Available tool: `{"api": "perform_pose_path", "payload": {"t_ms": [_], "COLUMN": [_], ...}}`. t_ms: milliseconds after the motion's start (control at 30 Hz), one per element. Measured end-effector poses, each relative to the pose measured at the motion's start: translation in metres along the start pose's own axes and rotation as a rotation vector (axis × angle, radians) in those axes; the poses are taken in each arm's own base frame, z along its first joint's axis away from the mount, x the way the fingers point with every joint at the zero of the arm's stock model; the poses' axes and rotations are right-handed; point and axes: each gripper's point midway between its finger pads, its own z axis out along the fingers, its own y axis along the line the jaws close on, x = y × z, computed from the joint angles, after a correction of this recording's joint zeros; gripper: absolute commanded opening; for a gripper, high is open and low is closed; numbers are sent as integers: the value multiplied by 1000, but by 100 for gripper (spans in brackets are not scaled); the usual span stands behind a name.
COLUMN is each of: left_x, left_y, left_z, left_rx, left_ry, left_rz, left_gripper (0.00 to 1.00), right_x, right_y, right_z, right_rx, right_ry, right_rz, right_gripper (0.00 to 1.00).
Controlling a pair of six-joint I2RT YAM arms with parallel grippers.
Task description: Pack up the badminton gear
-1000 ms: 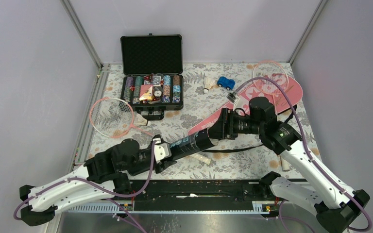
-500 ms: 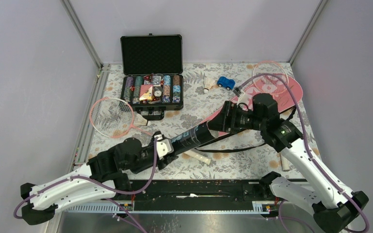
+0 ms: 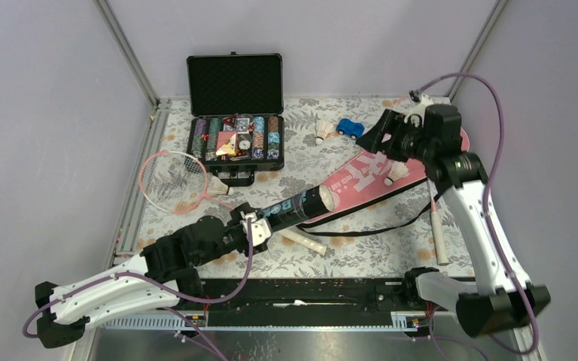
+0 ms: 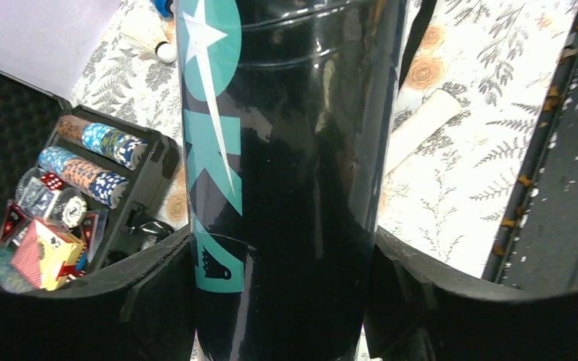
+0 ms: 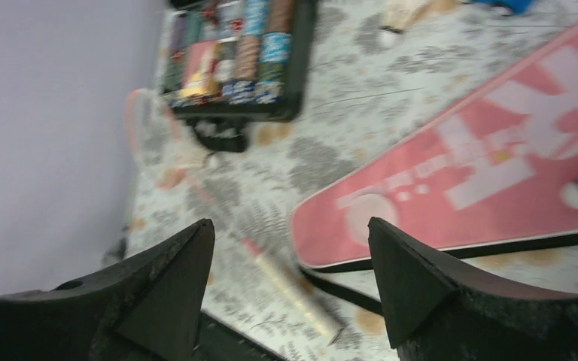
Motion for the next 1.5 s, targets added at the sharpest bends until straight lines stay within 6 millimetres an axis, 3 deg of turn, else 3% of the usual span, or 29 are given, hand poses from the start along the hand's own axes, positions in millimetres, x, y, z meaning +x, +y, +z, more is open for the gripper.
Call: {"api": "perform_pose_path", "payload": {"t_ms": [133, 267, 467, 700, 967, 1200, 1367, 1500], "left_x": [5, 8, 4, -6, -1, 6, 7, 6], "left_y": [3, 4, 9, 13, 10, 7, 7, 8], "left_z": [4, 7, 1, -7, -7, -1, -1, -2], "left_rx": [-17, -28, -48, -65, -54, -39, -38, -40], "left_ry": [4, -4, -40, -93, -68, -34, -31, -36], "left_rz": [56, 95, 109, 101, 106, 116, 117, 119], "left_gripper": [39, 39, 42, 42, 42, 41, 41, 40], "right_x": [-22, -35, -38, -32, -26, 6, 23, 30], "right_y": [-58, -118, -205, -261, -289, -302, -303, -301], "right_z": [30, 51, 72, 78, 84, 102, 106, 107], "right_rx": [199, 365, 550, 686, 693, 643, 607, 580], "right_ry": [57, 121, 209, 321, 403, 531, 596, 617], "right_rz": [-6, 53, 179, 221, 235, 285, 311, 311], "right_gripper": [80, 72, 61, 60, 61, 60, 47, 24]}}
